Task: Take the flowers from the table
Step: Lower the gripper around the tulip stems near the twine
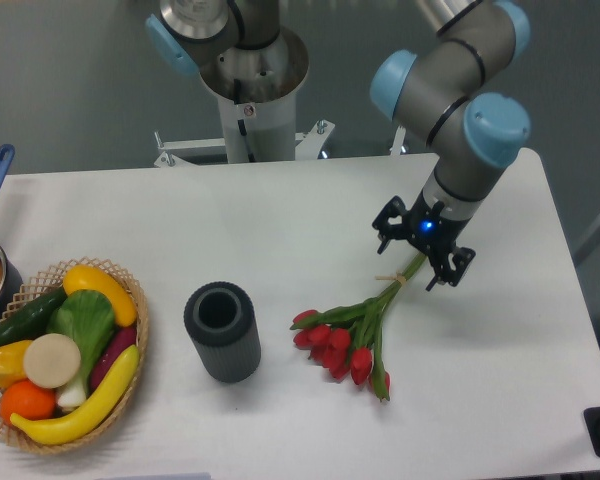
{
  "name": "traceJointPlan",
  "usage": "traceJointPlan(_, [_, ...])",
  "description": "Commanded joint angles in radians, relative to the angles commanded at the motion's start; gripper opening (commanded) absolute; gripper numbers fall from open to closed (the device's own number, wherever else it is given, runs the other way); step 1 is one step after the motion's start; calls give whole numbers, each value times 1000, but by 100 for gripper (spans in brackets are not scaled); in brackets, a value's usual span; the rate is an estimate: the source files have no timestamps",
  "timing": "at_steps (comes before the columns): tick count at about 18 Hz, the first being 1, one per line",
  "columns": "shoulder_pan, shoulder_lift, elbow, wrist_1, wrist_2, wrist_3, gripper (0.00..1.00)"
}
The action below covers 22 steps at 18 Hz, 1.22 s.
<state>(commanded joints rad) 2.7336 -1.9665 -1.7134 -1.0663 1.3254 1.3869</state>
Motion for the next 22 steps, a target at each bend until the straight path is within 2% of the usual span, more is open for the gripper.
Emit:
traceJointPlan(5, [-26,-40,-8,31,2,-66,100])
traceJointPlan(10, [-45,-63,-49,104,6,-69,100])
traceJointPlan(22, [-58,-95,-52,134,20,-85,100])
